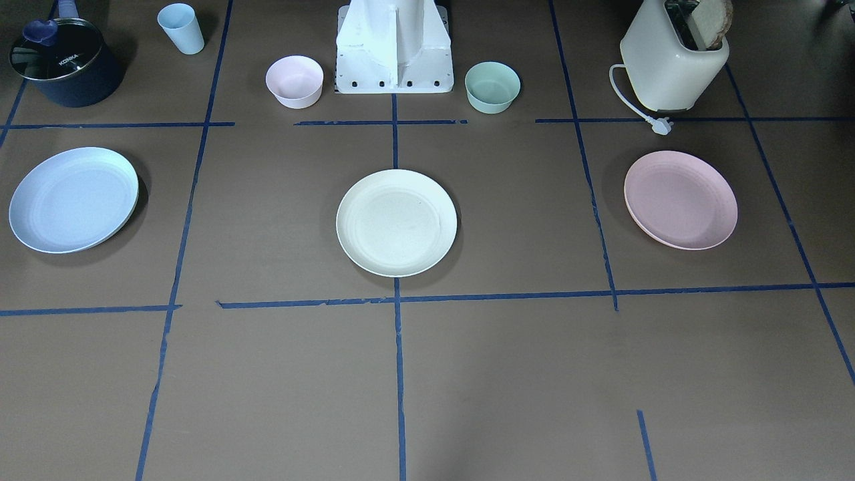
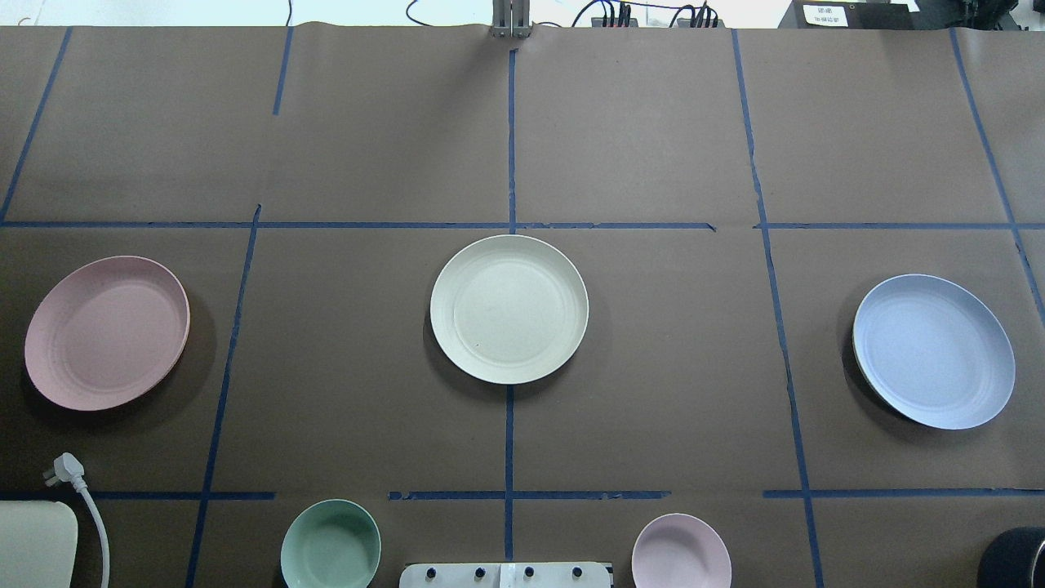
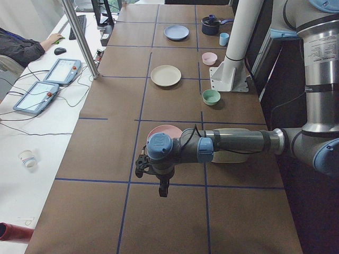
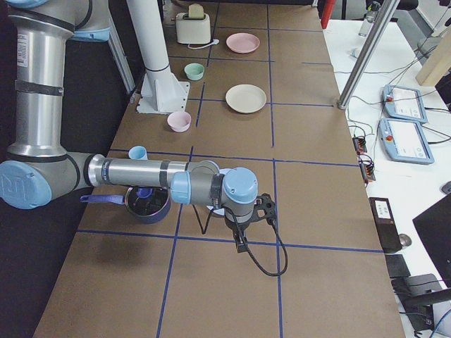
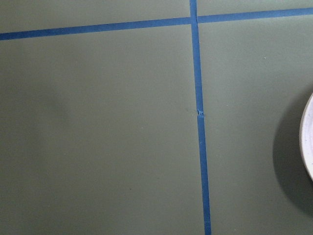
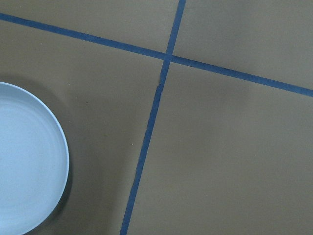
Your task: Stack three plates with pink and blue
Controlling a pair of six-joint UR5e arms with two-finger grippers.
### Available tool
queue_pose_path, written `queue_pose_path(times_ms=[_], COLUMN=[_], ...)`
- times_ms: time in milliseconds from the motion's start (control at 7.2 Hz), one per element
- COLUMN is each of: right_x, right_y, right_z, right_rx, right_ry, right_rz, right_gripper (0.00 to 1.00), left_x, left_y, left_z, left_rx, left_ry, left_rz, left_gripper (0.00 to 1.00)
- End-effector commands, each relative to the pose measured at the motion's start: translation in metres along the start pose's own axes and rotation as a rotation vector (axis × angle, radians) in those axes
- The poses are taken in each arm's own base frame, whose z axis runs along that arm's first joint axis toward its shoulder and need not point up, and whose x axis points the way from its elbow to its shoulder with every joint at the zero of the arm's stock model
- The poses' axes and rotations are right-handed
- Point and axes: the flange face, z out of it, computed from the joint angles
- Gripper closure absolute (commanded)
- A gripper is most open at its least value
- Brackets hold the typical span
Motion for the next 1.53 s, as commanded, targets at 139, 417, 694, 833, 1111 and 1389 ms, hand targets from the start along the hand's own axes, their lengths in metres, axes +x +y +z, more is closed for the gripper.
queue_pose_path(times_ms=[139, 417, 694, 833, 1111, 1389], right_x=[-0.001, -0.004, -0.007, -0.015, -0.031, -0.035], right_y=[0.0, -0.003, -0.009, -0.014, -0.021, -0.023], right_z=[0.001, 0.003, 0.0, 0.003, 0.019, 0.02], right_rx=[-0.001, -0.007, 0.043, 0.042, 0.009, 0.018], right_ry=[0.0, -0.002, 0.006, 0.007, -0.004, -0.003], right_rz=[-0.002, -0.01, -0.047, -0.078, -0.076, -0.07], right_gripper=[0.0, 0.0, 0.0, 0.0, 0.0, 0.0], left_x=[0.001, 0.008, 0.026, 0.031, 0.069, 0.104], left_y=[0.0, -0.01, -0.056, -0.058, -0.066, -0.062], left_z=[0.001, -0.004, -0.028, -0.03, 0.02, 0.09], left_rx=[-0.002, 0.011, 0.095, 0.111, 0.066, 0.133], left_ry=[-0.002, 0.0, 0.002, 0.019, 0.052, 0.095], left_rz=[0.006, 0.018, 0.107, 0.121, 0.094, -0.058], left_gripper=[0.0, 0.0, 0.0, 0.0, 0.0, 0.0])
